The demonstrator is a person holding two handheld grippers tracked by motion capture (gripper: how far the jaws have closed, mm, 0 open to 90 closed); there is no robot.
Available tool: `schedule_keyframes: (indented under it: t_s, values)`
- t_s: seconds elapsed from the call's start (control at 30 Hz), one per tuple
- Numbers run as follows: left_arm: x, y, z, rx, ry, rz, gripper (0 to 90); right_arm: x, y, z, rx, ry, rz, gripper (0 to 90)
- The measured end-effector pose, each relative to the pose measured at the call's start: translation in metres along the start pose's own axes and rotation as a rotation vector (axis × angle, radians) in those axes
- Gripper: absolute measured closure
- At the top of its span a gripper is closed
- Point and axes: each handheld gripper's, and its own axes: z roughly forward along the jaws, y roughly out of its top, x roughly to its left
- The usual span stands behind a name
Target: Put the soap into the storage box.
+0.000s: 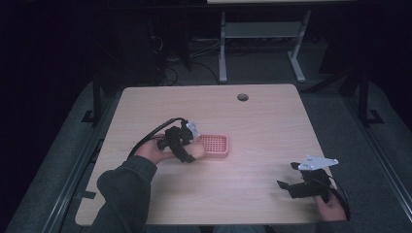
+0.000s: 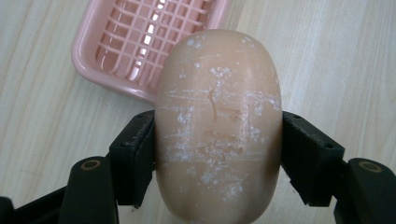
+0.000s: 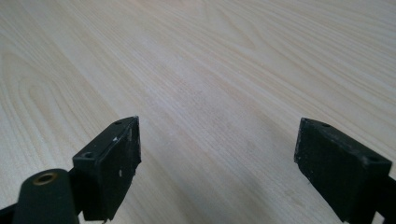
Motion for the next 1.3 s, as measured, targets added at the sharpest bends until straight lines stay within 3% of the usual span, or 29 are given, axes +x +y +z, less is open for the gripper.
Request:
schedule_keyframes:
  t_s: [1.3]
  values:
    - [0.017,0.039,0.004,0.002,-0.005,0.040,32.6,-0.001,-0.001,-0.001,0.000,0.004,0.009,14.1]
